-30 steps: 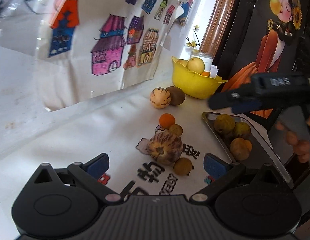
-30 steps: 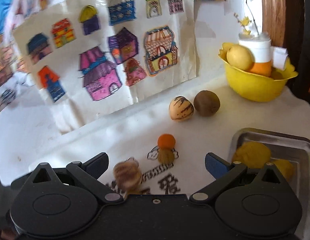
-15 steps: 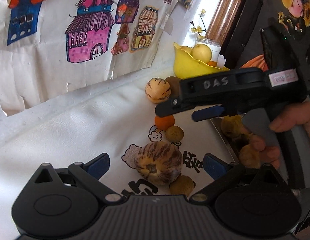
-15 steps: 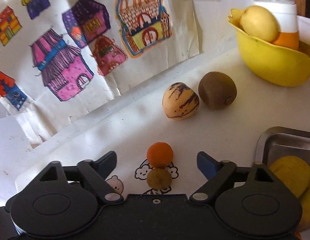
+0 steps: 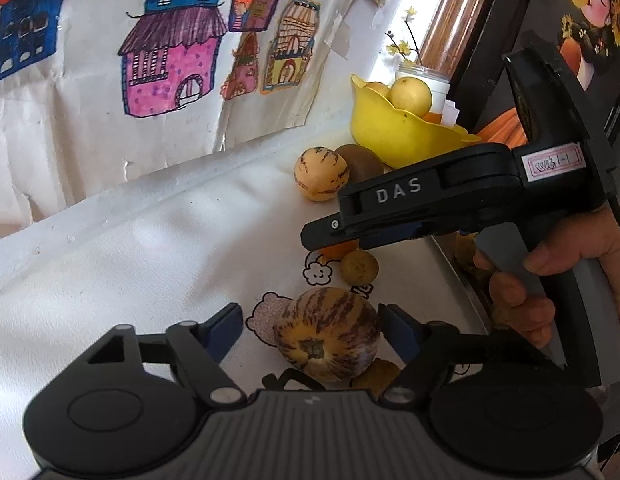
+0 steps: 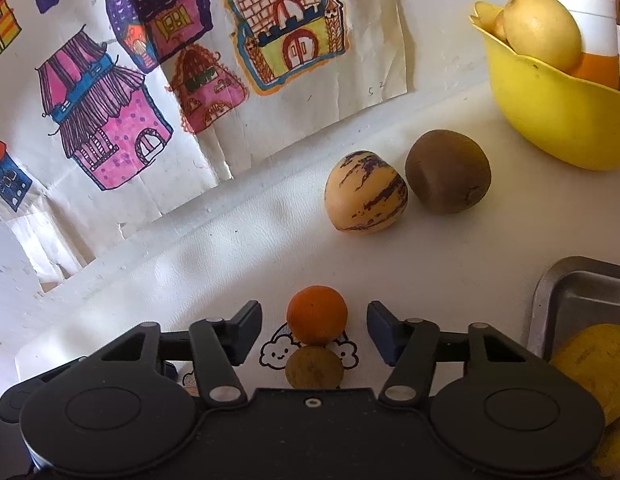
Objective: Organize fruits
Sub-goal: 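Grasp the striped cream melon with the left tool while the right tool grasps a small orange, then carry the striped melon with the left tool while the right tool carries the orange to the tray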
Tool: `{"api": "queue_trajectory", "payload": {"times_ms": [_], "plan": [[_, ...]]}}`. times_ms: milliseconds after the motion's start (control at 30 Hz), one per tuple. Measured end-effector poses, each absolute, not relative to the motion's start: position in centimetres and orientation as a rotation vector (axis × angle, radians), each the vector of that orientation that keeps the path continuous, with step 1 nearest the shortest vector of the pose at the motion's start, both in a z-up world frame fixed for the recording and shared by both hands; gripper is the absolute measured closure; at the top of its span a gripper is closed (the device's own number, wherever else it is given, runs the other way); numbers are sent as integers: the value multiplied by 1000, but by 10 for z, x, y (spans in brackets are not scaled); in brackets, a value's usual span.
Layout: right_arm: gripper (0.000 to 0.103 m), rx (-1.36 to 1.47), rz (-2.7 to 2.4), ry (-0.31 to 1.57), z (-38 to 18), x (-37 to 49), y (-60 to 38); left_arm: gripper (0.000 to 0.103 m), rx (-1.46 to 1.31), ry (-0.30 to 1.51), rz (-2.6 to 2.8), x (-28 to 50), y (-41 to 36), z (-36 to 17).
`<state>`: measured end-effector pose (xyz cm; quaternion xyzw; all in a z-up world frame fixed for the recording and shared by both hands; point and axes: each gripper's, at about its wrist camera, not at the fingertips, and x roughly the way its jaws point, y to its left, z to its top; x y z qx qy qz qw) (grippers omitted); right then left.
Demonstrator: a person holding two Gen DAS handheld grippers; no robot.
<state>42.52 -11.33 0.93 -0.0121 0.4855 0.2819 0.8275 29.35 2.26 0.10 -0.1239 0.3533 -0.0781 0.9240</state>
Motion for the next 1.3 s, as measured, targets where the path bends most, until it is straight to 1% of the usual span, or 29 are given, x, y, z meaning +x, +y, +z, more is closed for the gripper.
{"api": "queue_trajectory", "payload": {"times_ms": [33, 133, 267, 300, 367, 567, 867, 1300], "plan": [[44, -26, 598, 1028, 9, 425, -113, 27, -244, 728, -156, 294, 21, 1], [51, -30, 597, 1024, 9, 425, -111, 33, -232, 739, -171, 296, 19, 2], [61, -44, 590, 1014, 9, 425, -110, 45, -235, 750, -197, 297, 16, 2], [64, -47, 590, 1013, 9, 425, -110, 45, -234, 751, -195, 297, 16, 3], [68, -45, 593, 1011, 9, 425, -111, 46, -235, 752, -193, 298, 15, 3], [69, -15, 602, 997, 10, 423, -118, 47, -273, 759, -165, 297, 18, 3], [69, 74, 606, 937, 30, 405, -154, 47, -298, 722, -130, 289, 19, 14], [69, 143, 577, 820, 78, 339, -240, 47, -332, 668, -174, 273, -18, 35]]}}
